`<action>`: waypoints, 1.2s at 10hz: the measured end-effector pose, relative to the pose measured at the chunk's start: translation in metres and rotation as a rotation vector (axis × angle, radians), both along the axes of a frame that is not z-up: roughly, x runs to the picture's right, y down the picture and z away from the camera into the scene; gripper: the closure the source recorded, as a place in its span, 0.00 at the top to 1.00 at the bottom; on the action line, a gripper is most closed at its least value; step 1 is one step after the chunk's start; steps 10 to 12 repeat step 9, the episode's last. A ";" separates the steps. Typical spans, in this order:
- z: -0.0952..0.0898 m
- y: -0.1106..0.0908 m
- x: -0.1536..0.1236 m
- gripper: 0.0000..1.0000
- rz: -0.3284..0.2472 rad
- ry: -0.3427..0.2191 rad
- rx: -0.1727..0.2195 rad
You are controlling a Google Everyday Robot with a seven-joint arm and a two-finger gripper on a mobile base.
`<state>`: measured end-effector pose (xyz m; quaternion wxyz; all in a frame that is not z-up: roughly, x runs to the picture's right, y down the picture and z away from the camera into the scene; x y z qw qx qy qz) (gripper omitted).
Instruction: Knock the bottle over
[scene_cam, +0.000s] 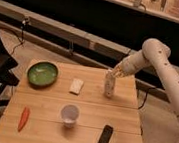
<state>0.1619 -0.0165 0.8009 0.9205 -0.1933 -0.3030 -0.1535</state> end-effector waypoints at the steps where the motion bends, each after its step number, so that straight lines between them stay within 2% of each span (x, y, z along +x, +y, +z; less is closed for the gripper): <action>1: 0.000 0.000 -0.003 0.06 -0.003 -0.009 0.004; 3: -0.001 0.000 -0.007 0.06 -0.010 -0.023 0.007; 6: -0.003 0.002 0.006 0.06 0.000 -0.006 -0.003; 12: -0.003 0.002 0.003 0.06 -0.009 -0.023 0.009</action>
